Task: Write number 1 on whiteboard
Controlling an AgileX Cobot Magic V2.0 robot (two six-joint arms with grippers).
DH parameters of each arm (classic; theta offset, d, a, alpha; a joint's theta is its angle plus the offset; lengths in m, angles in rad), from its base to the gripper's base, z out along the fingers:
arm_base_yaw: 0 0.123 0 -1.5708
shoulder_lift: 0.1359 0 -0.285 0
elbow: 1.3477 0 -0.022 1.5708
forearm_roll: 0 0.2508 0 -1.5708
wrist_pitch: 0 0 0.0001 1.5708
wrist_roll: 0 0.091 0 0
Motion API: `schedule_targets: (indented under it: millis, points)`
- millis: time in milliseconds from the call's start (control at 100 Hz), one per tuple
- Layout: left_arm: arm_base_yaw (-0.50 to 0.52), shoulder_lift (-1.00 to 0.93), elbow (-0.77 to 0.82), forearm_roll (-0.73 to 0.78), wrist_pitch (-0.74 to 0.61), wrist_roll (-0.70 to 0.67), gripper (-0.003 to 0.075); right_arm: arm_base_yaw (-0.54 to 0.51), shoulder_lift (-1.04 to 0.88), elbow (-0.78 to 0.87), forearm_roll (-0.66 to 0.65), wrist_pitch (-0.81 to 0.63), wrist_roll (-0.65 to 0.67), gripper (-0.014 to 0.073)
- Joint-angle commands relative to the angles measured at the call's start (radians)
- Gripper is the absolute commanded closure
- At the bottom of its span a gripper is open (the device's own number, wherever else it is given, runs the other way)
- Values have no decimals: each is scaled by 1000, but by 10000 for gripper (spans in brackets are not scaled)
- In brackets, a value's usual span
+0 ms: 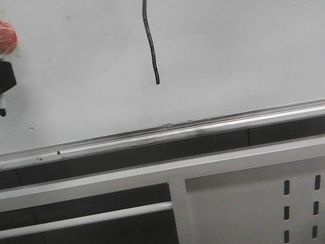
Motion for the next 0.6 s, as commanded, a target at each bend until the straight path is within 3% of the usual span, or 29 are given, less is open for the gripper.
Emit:
schedule_targets:
  millis: [0, 150, 270, 420, 590]
  points:
    - [-3, -2, -40, -28, -88, -10, 740, -5, -10, -22, -3, -77, 3, 663]
    - [-6, 3, -53, -44, -82, -10, 740, -5, -10, -22, -3, -86, 3, 663]
    - [-54, 3, -53, -168, -101, -3, 741, -5, -10, -22, -3, -86, 3, 663]
    - [-143, 3, -53, -275, -222, 148, 741, -5, -10, -22, -3, -80, 3, 663]
    - [-160, 3, -53, -359, -236, 184, 740, -5, -10, -22, -3, -87, 3, 663]
